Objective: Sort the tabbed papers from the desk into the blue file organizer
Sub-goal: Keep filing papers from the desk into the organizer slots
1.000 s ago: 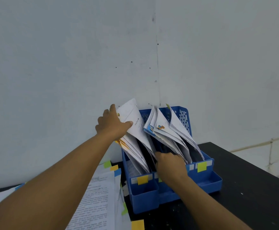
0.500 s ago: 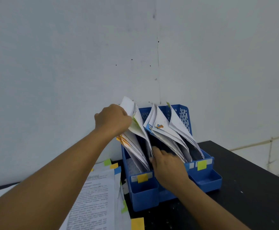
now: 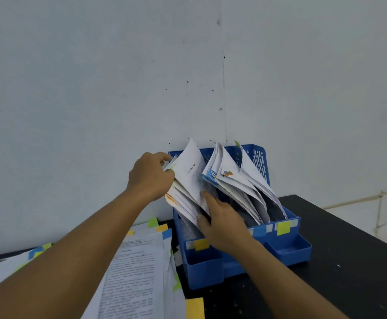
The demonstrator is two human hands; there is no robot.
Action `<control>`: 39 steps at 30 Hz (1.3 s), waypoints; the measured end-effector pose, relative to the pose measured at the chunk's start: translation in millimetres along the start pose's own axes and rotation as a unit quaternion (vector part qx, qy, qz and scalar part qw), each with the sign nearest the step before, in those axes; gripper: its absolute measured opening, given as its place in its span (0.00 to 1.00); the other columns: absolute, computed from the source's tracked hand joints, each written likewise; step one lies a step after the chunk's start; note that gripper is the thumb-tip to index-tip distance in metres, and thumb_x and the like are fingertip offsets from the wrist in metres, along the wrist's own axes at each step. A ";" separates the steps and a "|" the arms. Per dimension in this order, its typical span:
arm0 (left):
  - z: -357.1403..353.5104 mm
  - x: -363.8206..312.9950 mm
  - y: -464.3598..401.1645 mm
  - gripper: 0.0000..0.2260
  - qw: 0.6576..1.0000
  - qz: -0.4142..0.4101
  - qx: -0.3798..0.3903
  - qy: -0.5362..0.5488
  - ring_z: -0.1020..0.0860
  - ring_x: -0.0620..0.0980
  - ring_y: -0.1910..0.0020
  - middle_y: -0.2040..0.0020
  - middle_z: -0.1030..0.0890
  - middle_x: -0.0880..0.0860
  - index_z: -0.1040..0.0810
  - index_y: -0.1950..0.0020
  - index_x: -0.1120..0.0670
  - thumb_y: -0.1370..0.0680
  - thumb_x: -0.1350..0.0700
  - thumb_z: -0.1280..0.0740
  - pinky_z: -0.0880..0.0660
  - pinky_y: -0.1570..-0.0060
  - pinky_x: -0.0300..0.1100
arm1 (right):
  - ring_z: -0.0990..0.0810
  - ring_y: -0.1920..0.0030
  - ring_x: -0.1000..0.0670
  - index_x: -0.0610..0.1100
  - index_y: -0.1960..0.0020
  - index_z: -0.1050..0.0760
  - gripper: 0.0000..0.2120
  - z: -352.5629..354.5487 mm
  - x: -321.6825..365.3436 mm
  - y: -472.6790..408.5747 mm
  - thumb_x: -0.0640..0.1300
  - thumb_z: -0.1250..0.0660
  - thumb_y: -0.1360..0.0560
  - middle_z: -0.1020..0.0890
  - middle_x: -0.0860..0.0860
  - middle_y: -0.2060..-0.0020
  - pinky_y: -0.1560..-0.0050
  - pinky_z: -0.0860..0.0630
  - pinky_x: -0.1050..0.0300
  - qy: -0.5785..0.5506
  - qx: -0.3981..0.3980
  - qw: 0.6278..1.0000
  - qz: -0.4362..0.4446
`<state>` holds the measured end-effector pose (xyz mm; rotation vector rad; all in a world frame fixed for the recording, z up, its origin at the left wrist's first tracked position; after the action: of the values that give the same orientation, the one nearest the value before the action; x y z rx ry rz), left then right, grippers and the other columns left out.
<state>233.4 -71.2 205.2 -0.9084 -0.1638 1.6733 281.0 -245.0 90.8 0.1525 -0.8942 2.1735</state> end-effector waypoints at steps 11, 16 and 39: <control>35.7 82.8 103.9 0.14 0.989 0.091 -0.028 0.116 0.23 0.45 0.46 0.47 0.19 0.46 0.20 0.41 0.49 0.25 0.59 0.29 0.29 0.46 0.40 | 0.26 0.46 0.55 0.44 0.35 0.24 0.19 -0.1 26.5 62.6 0.52 0.39 0.21 0.20 0.54 0.46 0.48 0.26 0.61 -0.079 -0.200 0.974 0.066; 36.9 148.9 166.1 0.10 0.978 0.197 -0.017 0.071 0.21 0.47 0.50 0.52 0.18 0.47 0.20 0.48 0.48 0.27 0.59 0.28 0.30 0.50 0.39 | 0.21 0.51 0.58 0.47 0.36 0.22 0.16 -29.7 78.3 71.6 0.52 0.38 0.20 0.19 0.57 0.49 0.52 0.25 0.66 -0.155 -0.111 0.979 0.075; 4.1 177.8 259.9 0.35 0.974 0.083 0.200 -0.064 0.47 0.39 0.25 0.24 0.41 0.39 0.40 0.24 0.41 0.28 0.28 0.41 0.50 0.25 0.38 | 0.24 0.48 0.58 0.56 0.31 0.28 0.25 -111.0 126.9 110.6 0.66 0.39 0.23 0.20 0.59 0.49 0.45 0.25 0.62 -0.115 0.195 0.971 -0.072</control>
<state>24.6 2.4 -18.7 -0.5216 0.1637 1.8332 133.9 -146.9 -6.1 0.6528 -0.5465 2.1994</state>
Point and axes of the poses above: each hand's wrist, its own y-axis away from the middle knuckle, its own z-axis out of the back of the hand, x = y × z, the point moved 3 cm from there along -y, towards the middle knuckle
